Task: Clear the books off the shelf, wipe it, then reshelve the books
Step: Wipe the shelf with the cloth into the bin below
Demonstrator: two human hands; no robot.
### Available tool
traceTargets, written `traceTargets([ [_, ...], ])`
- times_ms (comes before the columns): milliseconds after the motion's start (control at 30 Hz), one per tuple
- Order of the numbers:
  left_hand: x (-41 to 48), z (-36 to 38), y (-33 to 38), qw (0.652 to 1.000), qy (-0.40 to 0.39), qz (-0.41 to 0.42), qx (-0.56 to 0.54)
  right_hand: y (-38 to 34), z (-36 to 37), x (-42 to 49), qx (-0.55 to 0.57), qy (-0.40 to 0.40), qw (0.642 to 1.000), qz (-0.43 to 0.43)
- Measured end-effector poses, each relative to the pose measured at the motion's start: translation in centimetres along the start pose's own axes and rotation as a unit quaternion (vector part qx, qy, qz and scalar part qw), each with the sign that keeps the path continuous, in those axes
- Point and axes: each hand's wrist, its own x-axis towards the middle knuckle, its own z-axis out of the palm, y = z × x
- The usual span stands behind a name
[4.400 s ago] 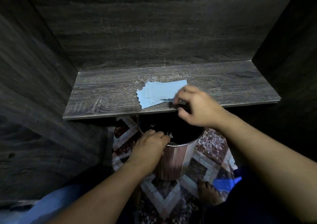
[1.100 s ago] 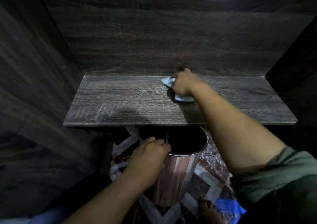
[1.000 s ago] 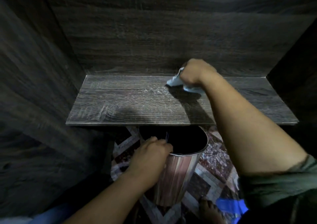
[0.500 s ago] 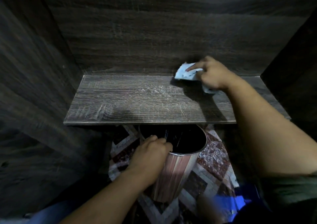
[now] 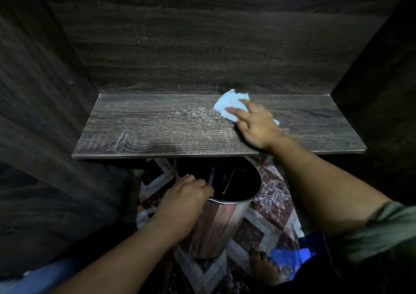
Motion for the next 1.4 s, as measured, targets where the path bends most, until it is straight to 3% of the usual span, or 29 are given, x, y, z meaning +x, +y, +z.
traceTargets([
  [167, 0.3, 0.3, -0.8, 1.0, -0.011, 0.001, 0.009, -2.6, -0.6, -5.1, 0.047, -0.068, 0.983, -0.164],
  [267, 0.4, 0.3, -0.4, 1.0, -0.02, -0.002, 0.006, -2.0, -2.7, -7.0, 0.09, -0.049, 0.979, -0.176],
  [367, 0.5, 0.2, 0.3, 1.0, -0.011, 0.016, 0.006, 1.2, -4.6, -6.5, 0.107, 0.055, 0.988, -0.091],
  [433, 0.6, 0.3, 0.5, 1.0, -0.022, 0.012, 0.001, 4.3, -4.5, -5.9, 0.079, 0.101, 0.991, 0.028],
  [500, 0.6, 0.4, 0.8, 1.0, -0.008, 0.016, 0.003, 6.2, -3.5, -5.7, 0.023, 0.063, 0.984, 0.166],
  [567, 0.8, 0.6, 0.8, 1.0, 0.01, 0.024, 0.002, 5.7, -2.0, -5.9, -0.018, 0.027, 0.974, 0.225],
  [633, 1.1, 0.5, 0.9, 1.0, 0.004, 0.025, 0.006, 3.2, -1.0, -6.0, -0.032, 0.025, 0.986, 0.164],
  [767, 1.5, 0.5, 1.0, 0.999, -0.007, 0.031, 0.027, -1.8, -0.7, -7.9, 0.038, -0.035, 0.997, -0.053],
  [833, 1.5, 0.5, 1.2, 0.999, 0.007, 0.039, 0.032, -1.5, -1.8, -9.1, 0.092, -0.023, 0.992, -0.083],
  [900, 1.4, 0.5, 1.5, 0.998, 0.011, 0.045, 0.041, 0.7, -3.4, -9.2, 0.091, 0.05, 0.993, -0.047],
  [1000, 1.5, 0.7, 1.8, 0.997, 0.016, 0.048, 0.05, 6.6, -5.2, -8.8, 0.019, 0.136, 0.983, 0.119],
  [1067, 1.6, 0.7, 1.9, 0.997, 0.02, 0.049, 0.054, 10.1, -5.2, -9.4, -0.009, 0.109, 0.958, 0.264],
  [1133, 1.8, 0.7, 2.1, 0.997, 0.011, 0.049, 0.061, 10.8, -4.2, -9.8, -0.009, 0.072, 0.938, 0.339],
  [1200, 1.9, 0.9, 2.3, 0.996, 0.01, 0.05, 0.067, 8.5, -3.0, -9.5, 0.003, 0.06, 0.951, 0.302],
  [1300, 1.8, 1.4, 2.1, 0.997, 0.006, 0.048, 0.068, 2.7, -2.4, -9.8, 0.039, -0.008, 0.994, 0.097],
  [1333, 1.8, 1.6, 1.9, 0.997, 0.002, 0.045, 0.07, 0.9, -2.8, -10.3, 0.062, -0.045, 0.996, 0.033],
  [1400, 1.5, 2.0, 1.6, 0.997, -0.006, 0.039, 0.07, -0.7, -4.9, -11.6, 0.115, -0.111, 0.987, -0.017],
])
